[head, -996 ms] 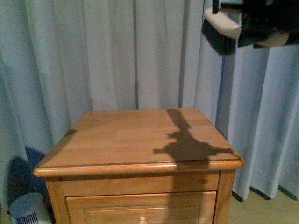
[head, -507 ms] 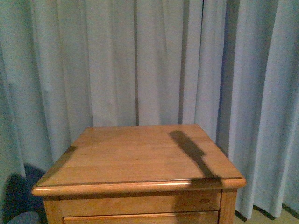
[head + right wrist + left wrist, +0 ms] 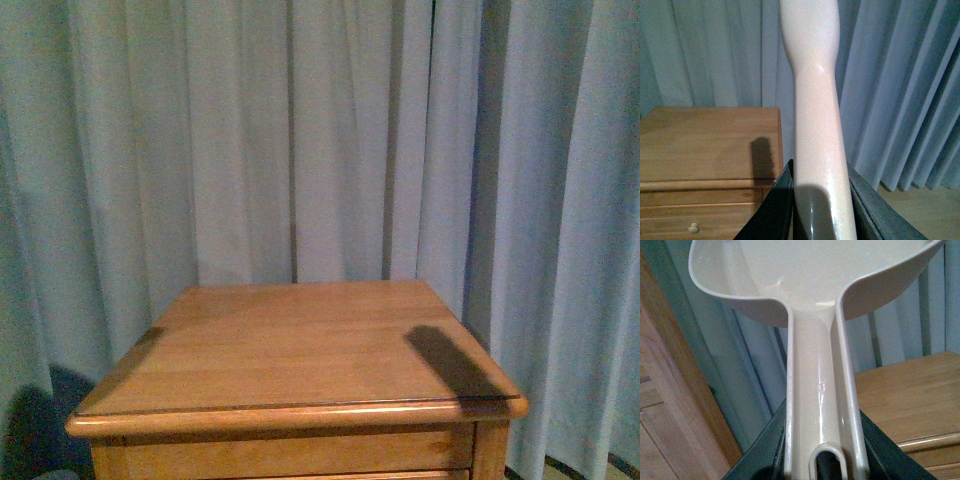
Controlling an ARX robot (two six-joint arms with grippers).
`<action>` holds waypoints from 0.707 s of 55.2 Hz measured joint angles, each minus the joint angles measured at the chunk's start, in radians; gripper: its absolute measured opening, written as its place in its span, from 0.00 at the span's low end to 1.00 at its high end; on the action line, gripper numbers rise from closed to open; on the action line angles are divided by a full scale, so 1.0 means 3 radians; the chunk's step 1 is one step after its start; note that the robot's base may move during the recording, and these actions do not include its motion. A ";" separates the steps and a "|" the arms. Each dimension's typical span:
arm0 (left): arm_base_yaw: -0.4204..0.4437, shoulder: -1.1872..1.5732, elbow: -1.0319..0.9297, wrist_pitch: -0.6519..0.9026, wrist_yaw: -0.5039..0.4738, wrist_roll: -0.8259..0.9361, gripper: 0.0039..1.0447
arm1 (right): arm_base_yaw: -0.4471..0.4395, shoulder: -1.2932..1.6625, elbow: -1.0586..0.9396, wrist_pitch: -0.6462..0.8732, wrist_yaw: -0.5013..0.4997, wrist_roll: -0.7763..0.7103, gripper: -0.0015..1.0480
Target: Clean up trash
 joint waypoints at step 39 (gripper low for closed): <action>0.0000 -0.0001 0.0000 0.0000 -0.0004 0.0000 0.27 | -0.0015 -0.0020 -0.0065 0.0027 -0.0043 0.0009 0.21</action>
